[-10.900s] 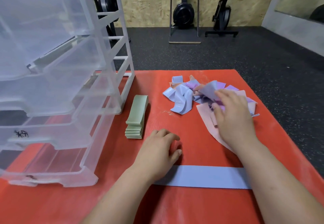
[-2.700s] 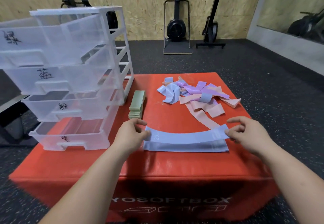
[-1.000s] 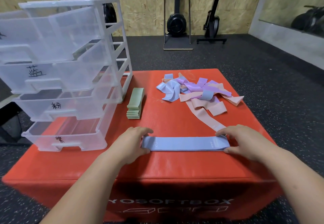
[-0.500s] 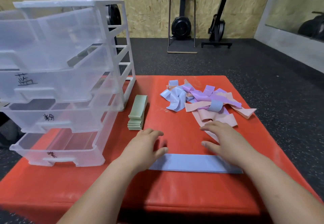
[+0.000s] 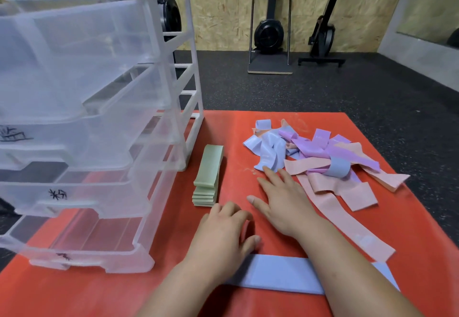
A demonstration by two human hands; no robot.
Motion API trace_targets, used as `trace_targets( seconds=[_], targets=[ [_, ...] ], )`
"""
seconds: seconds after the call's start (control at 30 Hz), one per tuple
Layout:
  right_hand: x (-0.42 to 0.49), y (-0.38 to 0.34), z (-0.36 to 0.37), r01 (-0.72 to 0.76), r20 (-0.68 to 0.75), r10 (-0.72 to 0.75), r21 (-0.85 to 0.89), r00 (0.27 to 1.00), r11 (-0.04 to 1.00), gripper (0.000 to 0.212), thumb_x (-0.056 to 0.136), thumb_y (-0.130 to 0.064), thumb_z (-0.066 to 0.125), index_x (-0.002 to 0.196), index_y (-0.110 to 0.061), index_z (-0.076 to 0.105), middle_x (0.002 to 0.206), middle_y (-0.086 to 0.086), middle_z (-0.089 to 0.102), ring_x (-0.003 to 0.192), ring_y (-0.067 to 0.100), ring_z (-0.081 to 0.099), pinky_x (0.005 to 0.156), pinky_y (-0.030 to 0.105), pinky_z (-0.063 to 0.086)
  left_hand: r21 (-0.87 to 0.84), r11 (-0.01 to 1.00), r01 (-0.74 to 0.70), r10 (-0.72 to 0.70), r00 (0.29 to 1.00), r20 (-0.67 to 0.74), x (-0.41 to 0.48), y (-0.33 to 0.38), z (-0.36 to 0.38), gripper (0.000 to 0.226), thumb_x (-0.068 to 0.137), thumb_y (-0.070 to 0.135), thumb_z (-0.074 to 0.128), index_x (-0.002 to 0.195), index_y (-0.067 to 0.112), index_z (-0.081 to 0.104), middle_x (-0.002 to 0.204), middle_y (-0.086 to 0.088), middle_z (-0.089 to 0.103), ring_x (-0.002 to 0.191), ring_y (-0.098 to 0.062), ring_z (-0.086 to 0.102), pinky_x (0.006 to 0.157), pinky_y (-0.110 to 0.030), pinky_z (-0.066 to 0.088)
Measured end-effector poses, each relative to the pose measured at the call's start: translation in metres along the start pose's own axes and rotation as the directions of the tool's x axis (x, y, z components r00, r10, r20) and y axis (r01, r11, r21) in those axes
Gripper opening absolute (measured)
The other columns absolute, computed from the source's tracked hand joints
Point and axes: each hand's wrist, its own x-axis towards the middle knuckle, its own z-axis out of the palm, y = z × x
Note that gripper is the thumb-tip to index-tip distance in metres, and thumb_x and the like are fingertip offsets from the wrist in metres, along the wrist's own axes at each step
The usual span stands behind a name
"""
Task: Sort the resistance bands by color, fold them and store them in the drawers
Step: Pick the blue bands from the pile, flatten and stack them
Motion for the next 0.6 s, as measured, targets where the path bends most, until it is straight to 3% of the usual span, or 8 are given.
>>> trace_targets(
  seconds=[0.13,0.3,0.5,0.6],
  targets=[
    [0.011,0.001,0.006,-0.055,0.033,0.055,-0.012,0.998,0.998,0.081,0.097,-0.077,0.022,0.162,-0.029,0.027,0.173,-0.009,0.01,0.159,0.028,0.006,0.127,0.049,0.017,0.003,1.0,0.001,-0.001,1.0,0.002,0.001,0.001,-0.002,0.05,0.093,0.07,0.052,0.132,0.04,0.057,0.126,0.017,0.05,0.113,-0.015,0.044,0.099,-0.038,0.046],
    [0.012,0.003,0.005,-0.057,-0.022,0.057,-0.03,0.998,0.998,0.077,0.097,-0.072,0.02,0.148,-0.021,0.046,0.16,-0.008,0.035,0.146,0.024,0.028,0.12,0.044,0.03,-0.037,0.999,0.006,-0.006,1.0,0.021,-0.001,-0.002,-0.003,0.052,0.093,0.069,0.053,0.136,0.04,0.056,0.128,0.018,0.05,0.117,-0.014,0.044,0.101,-0.038,0.046],
    [-0.004,0.002,-0.02,0.009,-0.01,-0.008,0.152,1.0,0.988,0.044,0.106,-0.047,0.049,0.139,-0.021,0.062,0.146,-0.008,0.053,0.132,0.024,0.043,0.116,0.038,0.033,-0.079,0.997,-0.021,0.026,0.998,0.06,-0.006,-0.005,-0.011,0.051,0.095,0.064,0.058,0.138,0.037,0.057,0.134,0.015,0.052,0.12,-0.015,0.046,0.104,-0.039,0.045],
    [-0.025,0.001,-0.047,0.058,0.045,-0.073,0.274,0.996,0.96,0.023,0.105,-0.031,0.057,0.12,-0.025,0.073,0.125,-0.008,0.069,0.119,0.017,0.06,0.107,0.038,0.044,-0.09,0.995,-0.039,0.047,0.995,0.088,-0.009,-0.006,-0.014,0.052,0.094,0.063,0.06,0.139,0.037,0.057,0.136,0.015,0.052,0.123,-0.015,0.046,0.107,-0.038,0.045]
  ],
)
